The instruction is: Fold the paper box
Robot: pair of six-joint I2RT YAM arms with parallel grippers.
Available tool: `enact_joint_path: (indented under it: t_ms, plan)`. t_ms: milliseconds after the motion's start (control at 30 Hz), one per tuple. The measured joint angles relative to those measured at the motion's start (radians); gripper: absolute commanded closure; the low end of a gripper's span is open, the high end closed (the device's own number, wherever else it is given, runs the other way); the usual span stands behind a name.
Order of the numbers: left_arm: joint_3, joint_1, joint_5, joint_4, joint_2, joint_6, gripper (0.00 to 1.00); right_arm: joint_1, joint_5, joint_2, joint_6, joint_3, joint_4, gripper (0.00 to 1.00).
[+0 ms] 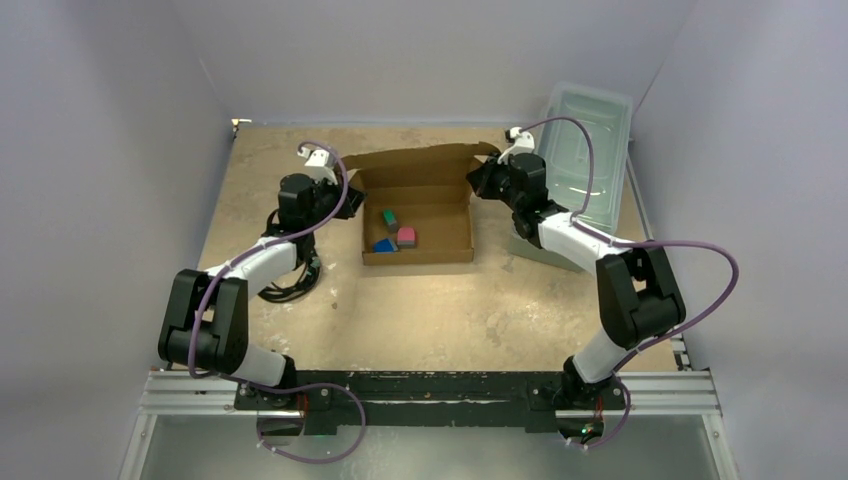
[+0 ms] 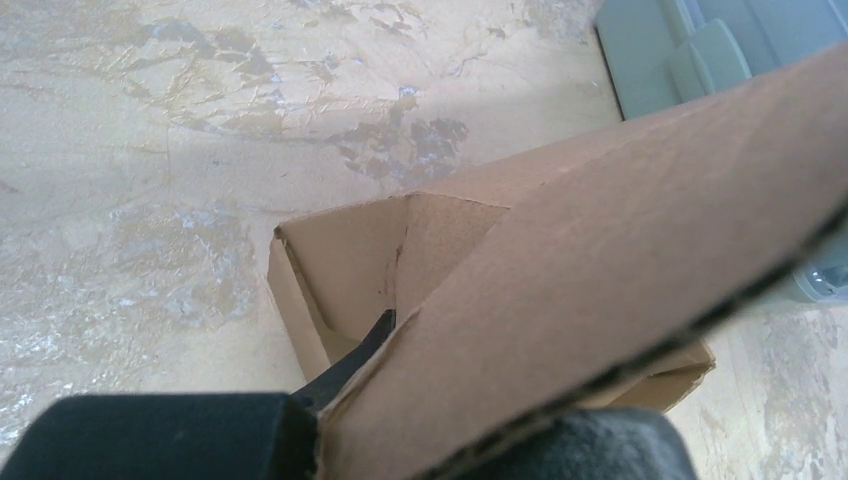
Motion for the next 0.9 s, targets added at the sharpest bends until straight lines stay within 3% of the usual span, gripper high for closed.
enact_joint_path:
  t_ms: [533,733,900]
  plan:
    - [0.022,-0.001,-0.013,-0.096,-0.018,0.048,1.00,-0.003,-0.057,0.000,0.021,-0.018,0.025,0.84]
    - [0.024,-0.001,-0.021,-0.128,-0.027,0.065,1.00,-0.002,-0.109,0.000,0.037,-0.018,-0.014,0.76]
    - [0.024,-0.001,-0.022,-0.147,-0.034,0.074,1.00,0.010,-0.153,0.000,0.052,-0.023,-0.051,0.75]
